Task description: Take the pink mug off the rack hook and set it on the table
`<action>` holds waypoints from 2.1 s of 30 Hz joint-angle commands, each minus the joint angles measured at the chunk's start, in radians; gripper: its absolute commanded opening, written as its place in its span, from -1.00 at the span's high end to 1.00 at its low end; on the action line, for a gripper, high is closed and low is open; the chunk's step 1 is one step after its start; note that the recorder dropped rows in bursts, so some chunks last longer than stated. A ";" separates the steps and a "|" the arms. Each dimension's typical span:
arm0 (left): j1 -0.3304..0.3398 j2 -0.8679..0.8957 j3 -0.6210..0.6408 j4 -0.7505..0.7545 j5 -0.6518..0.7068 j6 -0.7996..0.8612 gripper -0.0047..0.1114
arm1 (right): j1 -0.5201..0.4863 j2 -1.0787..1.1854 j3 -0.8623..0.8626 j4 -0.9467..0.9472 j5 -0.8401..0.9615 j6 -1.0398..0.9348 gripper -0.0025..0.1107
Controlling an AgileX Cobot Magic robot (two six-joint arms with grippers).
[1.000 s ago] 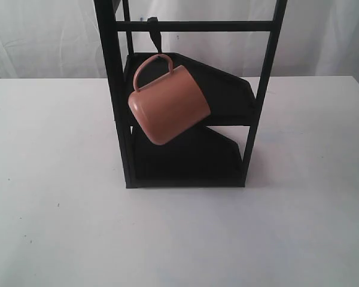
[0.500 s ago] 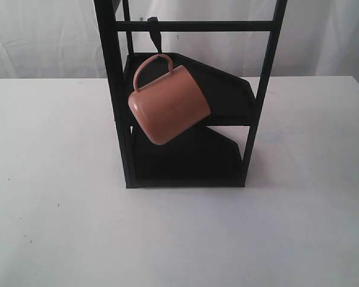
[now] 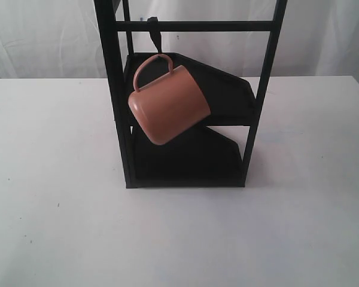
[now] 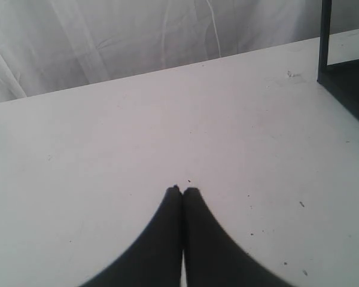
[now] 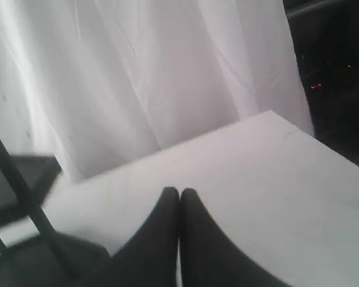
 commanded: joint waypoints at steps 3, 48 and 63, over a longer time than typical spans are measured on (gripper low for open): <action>0.002 -0.004 0.003 -0.003 -0.003 -0.002 0.92 | 0.002 -0.004 0.005 0.124 -0.392 0.138 0.96; 0.002 -0.004 0.003 -0.003 -0.003 -0.002 0.92 | 0.251 1.014 -0.731 1.216 0.878 -1.852 0.86; 0.002 -0.004 0.003 -0.003 -0.003 -0.002 0.92 | 0.366 1.126 -0.731 1.377 0.653 -2.113 -0.06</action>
